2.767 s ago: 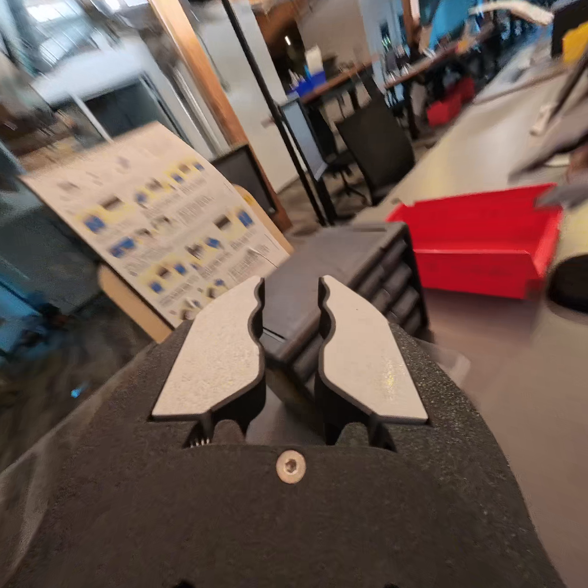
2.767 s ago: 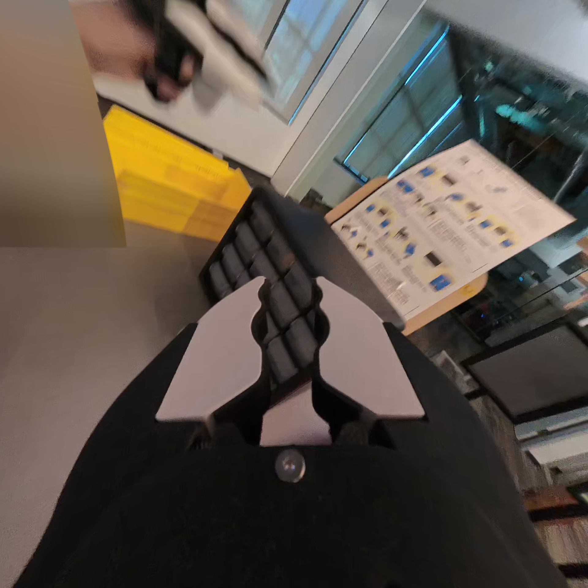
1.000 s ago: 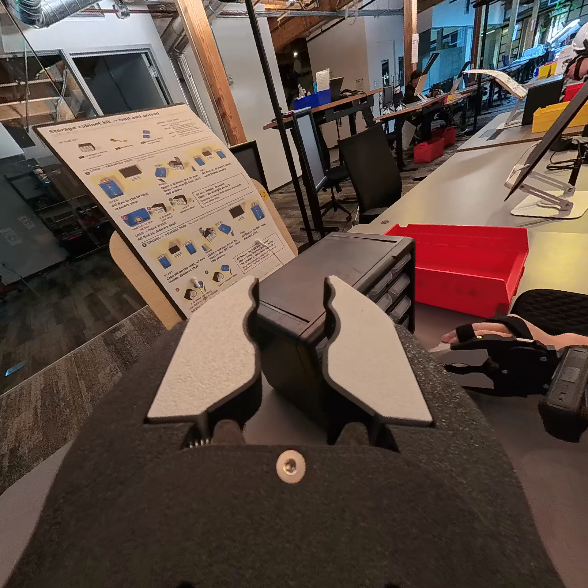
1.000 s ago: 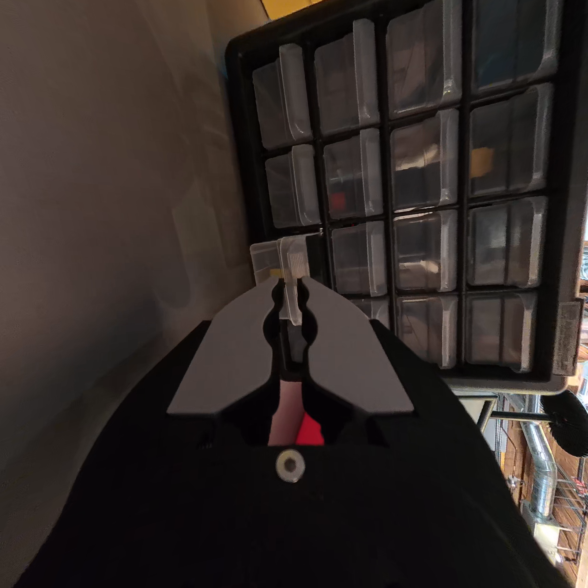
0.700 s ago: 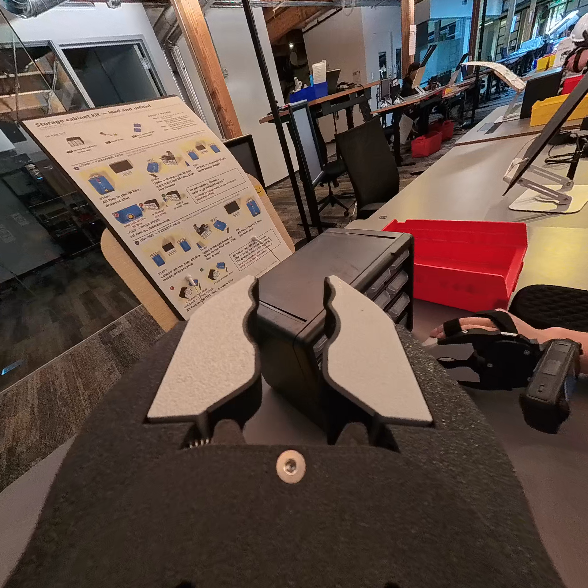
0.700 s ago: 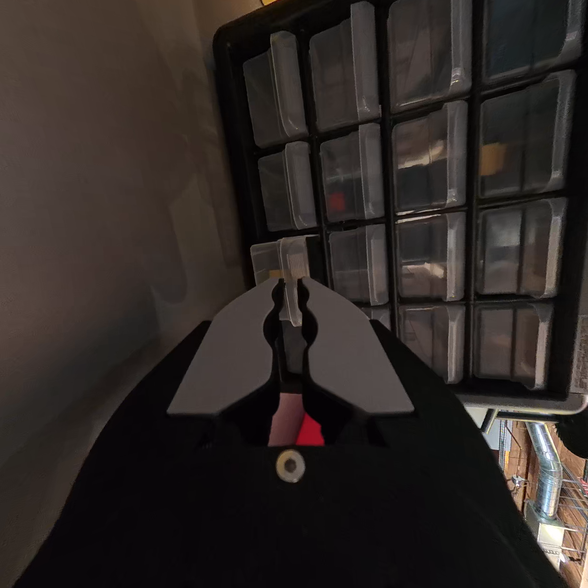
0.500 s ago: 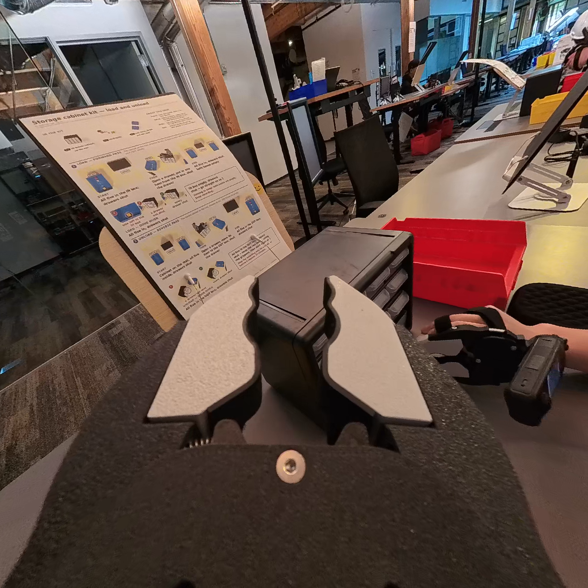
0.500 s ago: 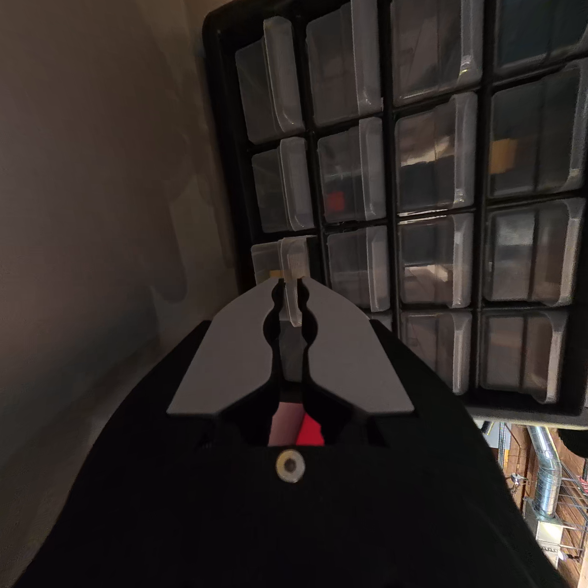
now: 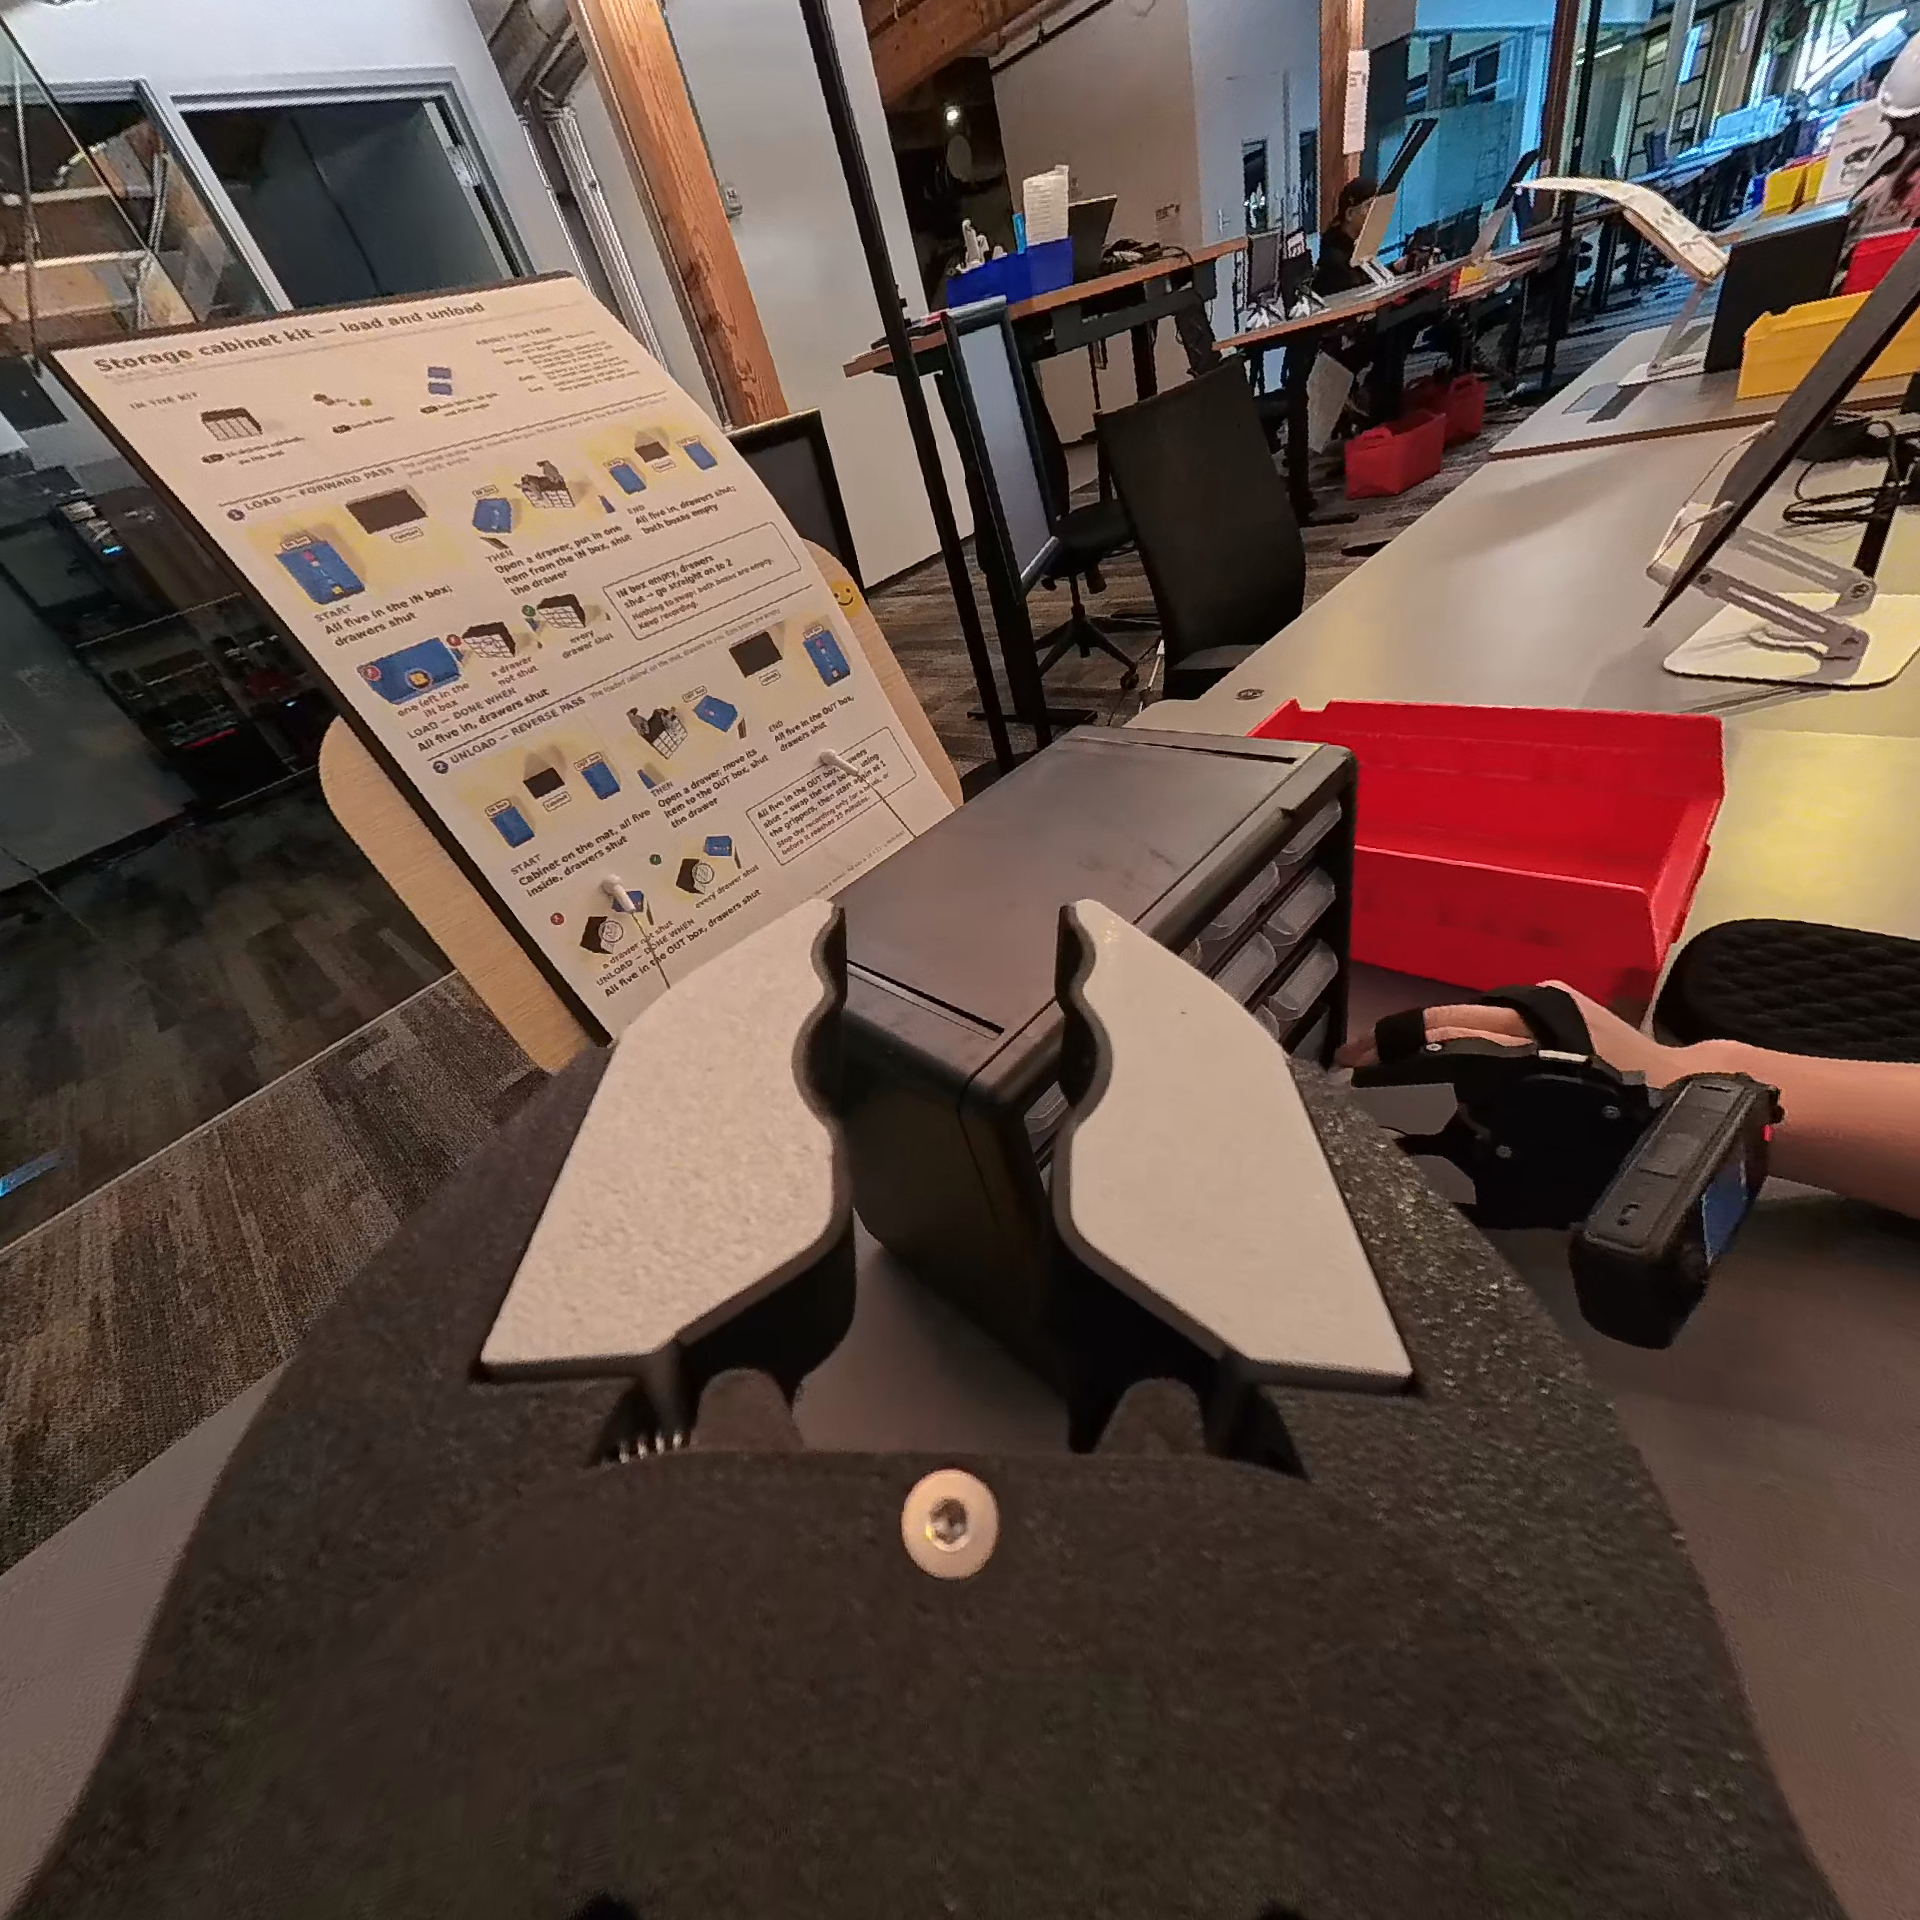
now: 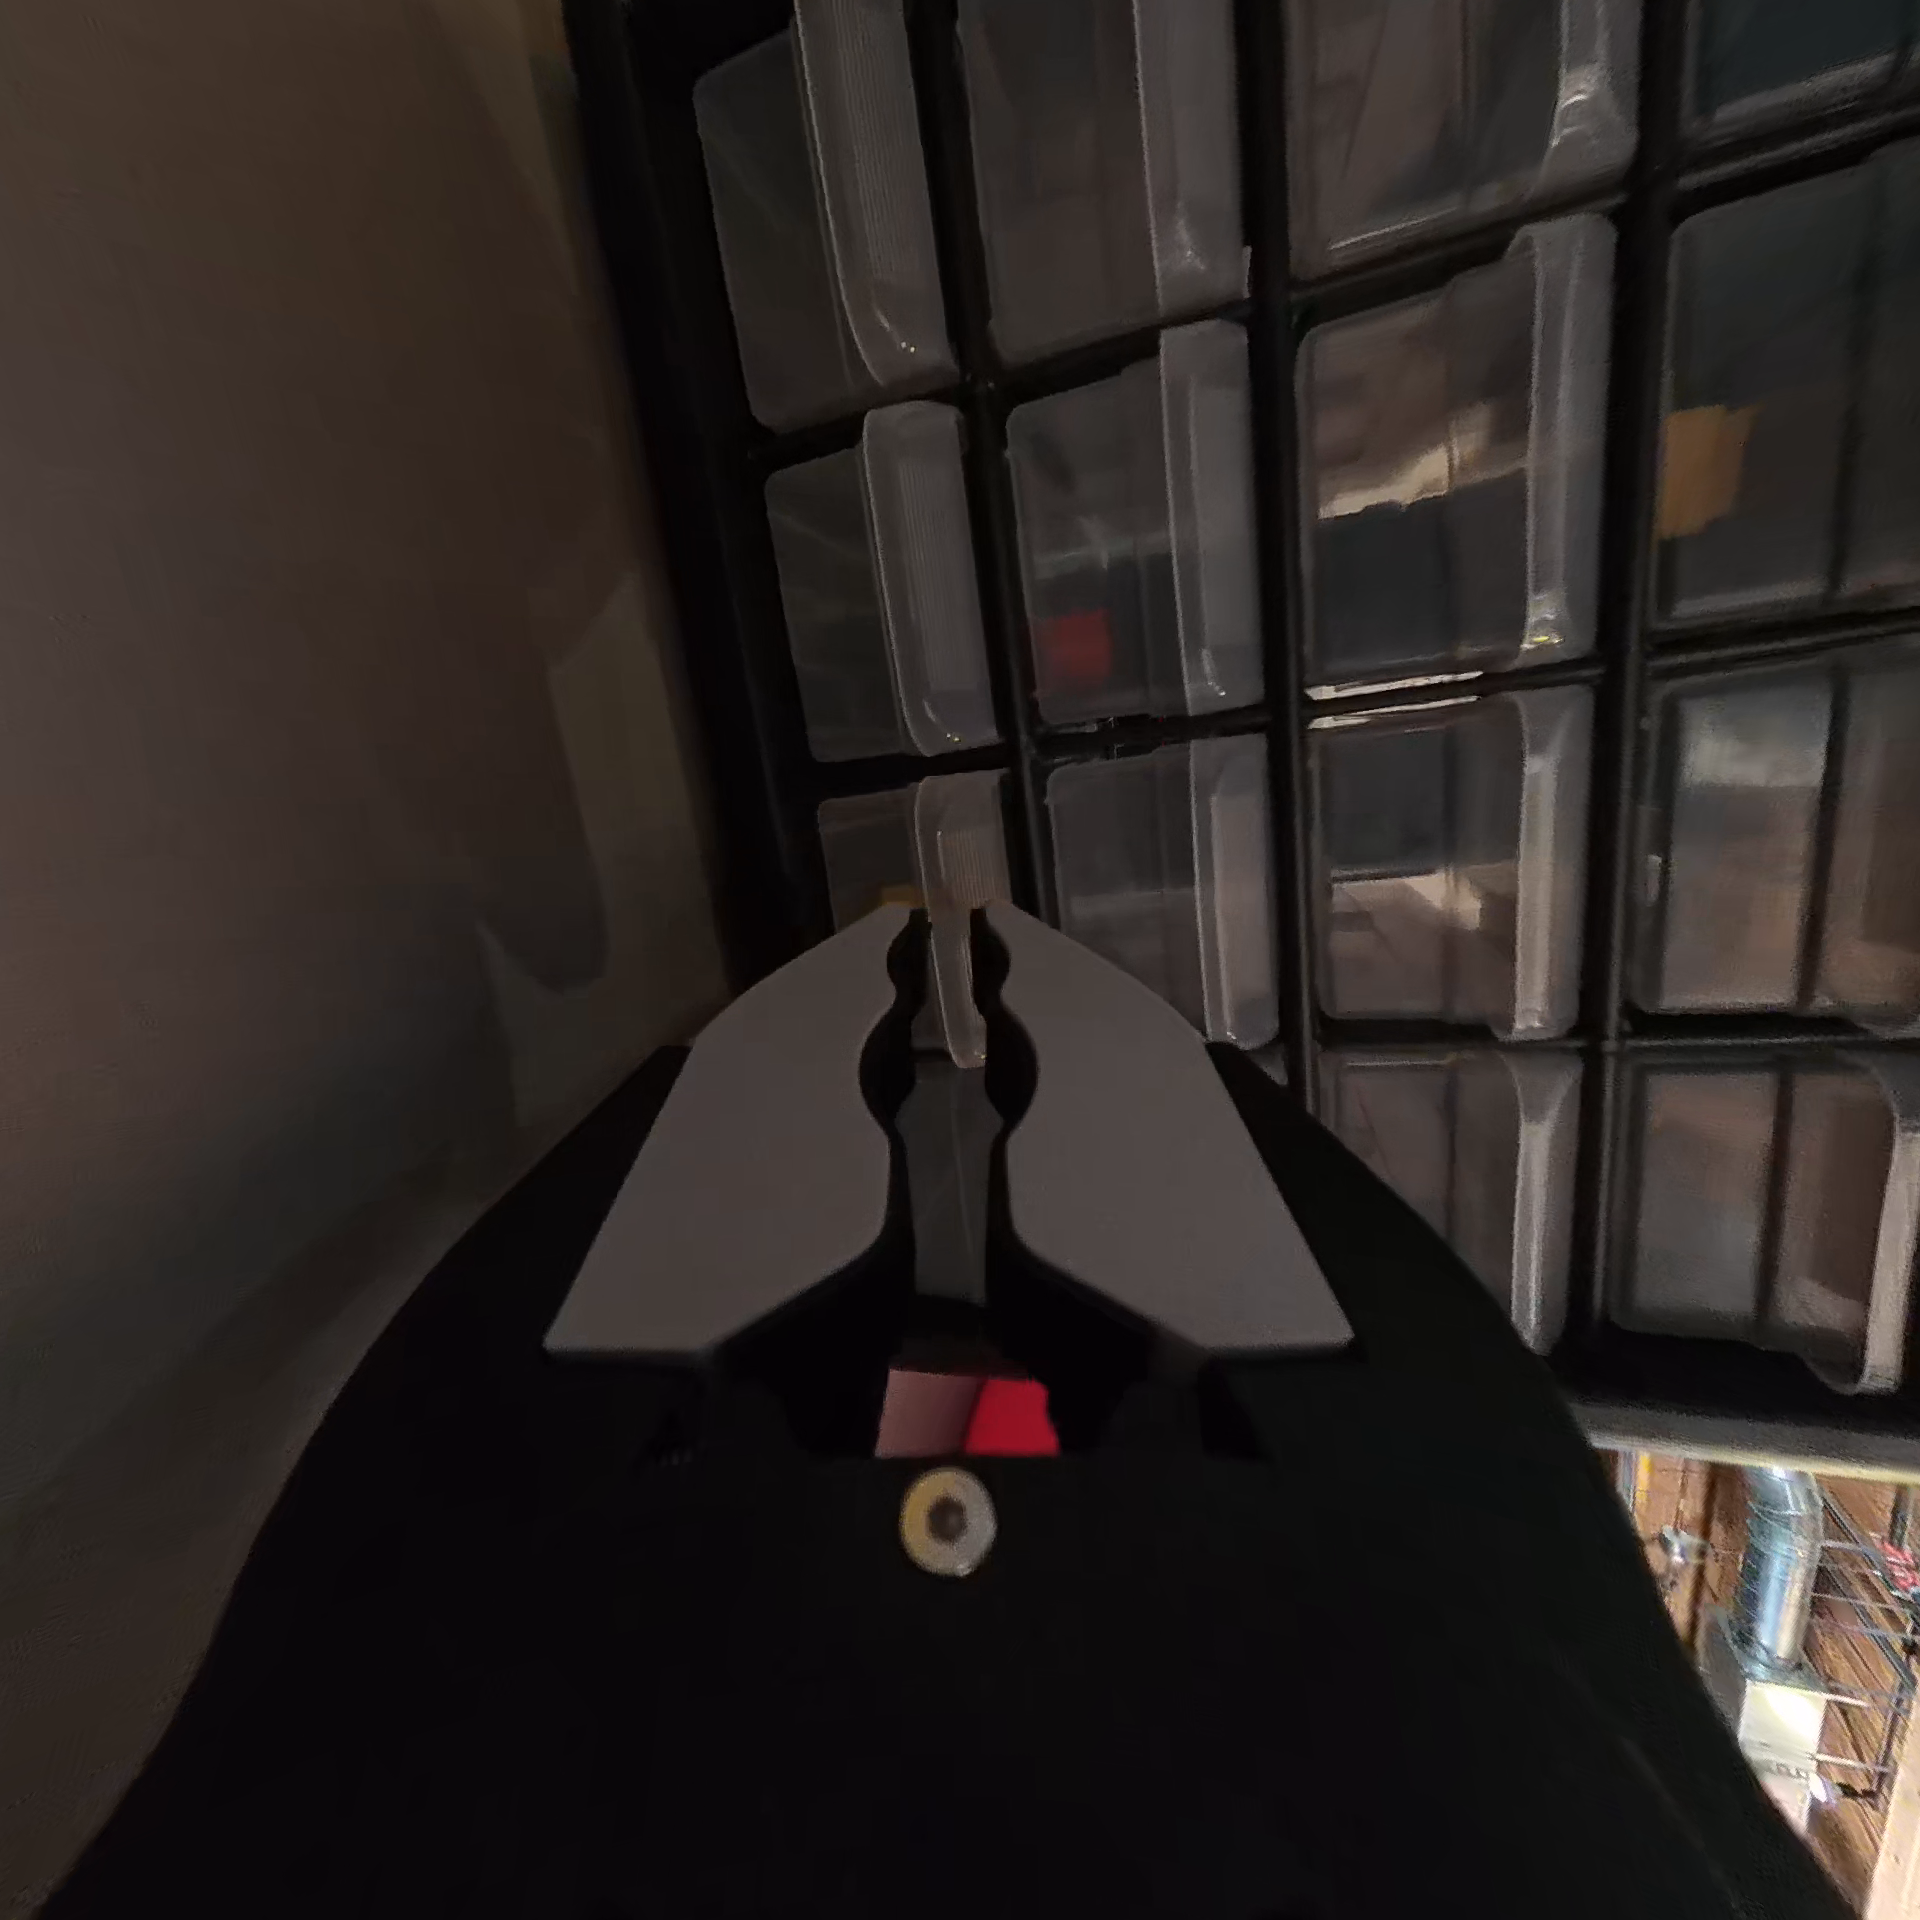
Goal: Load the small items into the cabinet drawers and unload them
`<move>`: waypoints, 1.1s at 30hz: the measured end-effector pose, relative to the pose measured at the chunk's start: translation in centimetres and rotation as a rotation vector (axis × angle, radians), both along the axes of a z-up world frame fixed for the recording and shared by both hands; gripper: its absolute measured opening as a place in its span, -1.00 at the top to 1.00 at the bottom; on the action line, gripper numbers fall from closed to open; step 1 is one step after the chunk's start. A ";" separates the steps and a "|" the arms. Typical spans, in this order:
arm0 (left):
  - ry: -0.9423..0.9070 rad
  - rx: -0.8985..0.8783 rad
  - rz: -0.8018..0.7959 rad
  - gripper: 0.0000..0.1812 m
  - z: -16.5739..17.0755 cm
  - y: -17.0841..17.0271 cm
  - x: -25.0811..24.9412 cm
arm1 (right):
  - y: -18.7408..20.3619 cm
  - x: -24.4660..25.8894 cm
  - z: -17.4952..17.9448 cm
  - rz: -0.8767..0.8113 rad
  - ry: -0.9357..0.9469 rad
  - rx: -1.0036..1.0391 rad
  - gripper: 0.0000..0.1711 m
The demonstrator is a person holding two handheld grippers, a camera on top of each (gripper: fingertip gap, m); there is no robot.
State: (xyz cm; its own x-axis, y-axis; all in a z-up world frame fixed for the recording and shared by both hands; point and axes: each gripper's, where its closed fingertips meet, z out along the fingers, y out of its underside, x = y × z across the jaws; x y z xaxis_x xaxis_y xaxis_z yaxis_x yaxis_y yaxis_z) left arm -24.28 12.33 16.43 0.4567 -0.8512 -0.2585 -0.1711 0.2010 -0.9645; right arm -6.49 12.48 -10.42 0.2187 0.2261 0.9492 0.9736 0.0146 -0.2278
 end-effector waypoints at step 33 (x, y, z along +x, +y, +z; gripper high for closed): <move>0.297 -0.638 0.971 0.55 -15.7 9.4 -28.7 | -4.7 -4.4 3.6 0.249 0.324 -0.008 0.82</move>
